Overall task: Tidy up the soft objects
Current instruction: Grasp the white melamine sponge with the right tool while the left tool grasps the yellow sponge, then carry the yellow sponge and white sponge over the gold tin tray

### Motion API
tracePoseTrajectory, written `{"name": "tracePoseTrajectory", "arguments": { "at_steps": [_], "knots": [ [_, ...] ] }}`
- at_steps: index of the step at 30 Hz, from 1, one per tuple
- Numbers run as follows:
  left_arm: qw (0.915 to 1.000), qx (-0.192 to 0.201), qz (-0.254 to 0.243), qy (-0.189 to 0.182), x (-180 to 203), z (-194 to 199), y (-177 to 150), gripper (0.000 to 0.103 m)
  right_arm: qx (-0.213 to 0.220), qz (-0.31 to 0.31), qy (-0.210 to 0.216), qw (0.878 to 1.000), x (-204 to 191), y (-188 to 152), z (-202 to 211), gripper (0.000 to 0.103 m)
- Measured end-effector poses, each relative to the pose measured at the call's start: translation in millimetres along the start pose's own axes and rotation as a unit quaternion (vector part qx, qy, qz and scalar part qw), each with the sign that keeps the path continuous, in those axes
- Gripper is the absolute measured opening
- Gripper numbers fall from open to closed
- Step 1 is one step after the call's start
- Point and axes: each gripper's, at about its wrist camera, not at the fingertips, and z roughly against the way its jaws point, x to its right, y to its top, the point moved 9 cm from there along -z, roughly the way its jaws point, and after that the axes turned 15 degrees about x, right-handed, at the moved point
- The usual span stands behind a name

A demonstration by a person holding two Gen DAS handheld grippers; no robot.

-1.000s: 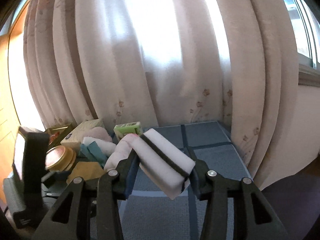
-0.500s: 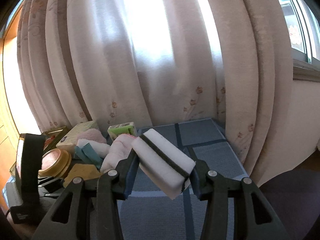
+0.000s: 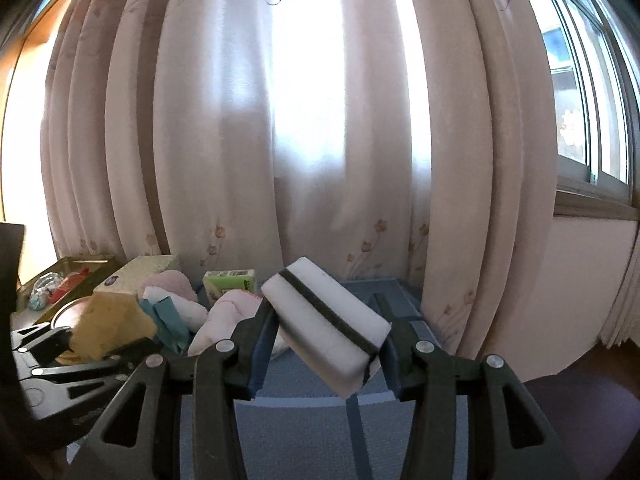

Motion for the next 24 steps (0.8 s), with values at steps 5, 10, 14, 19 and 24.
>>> {"name": "tracePoseTrajectory", "arguments": {
  "at_steps": [5,10,14,19,24],
  "knots": [
    [0.9996,0.022,-0.008,0.018,-16.5,7.3,4.5,0.055,-0.018,-0.032,-0.006,0.999,-5.7,-4.6,-6.4,0.049],
    [0.9988,0.034,-0.004,0.035,-39.6,11.0,8.2,0.055,-0.015,-0.031,0.001,0.999,-30.4,-4.3,-6.1,0.049],
    [0.9985,0.038,0.011,0.037,-57.9,12.7,9.7,0.055,-0.011,-0.023,0.014,1.000,-52.4,-3.1,-5.3,0.049],
    [0.9977,0.048,0.017,0.044,-73.0,17.9,10.8,0.055,-0.008,-0.021,0.027,0.999,-75.7,-1.6,-6.4,0.049],
    [0.9970,0.058,0.019,0.049,-84.8,22.8,11.7,0.055,-0.009,-0.028,0.037,0.999,-91.8,-1.2,-8.0,0.049]
  ]
}}
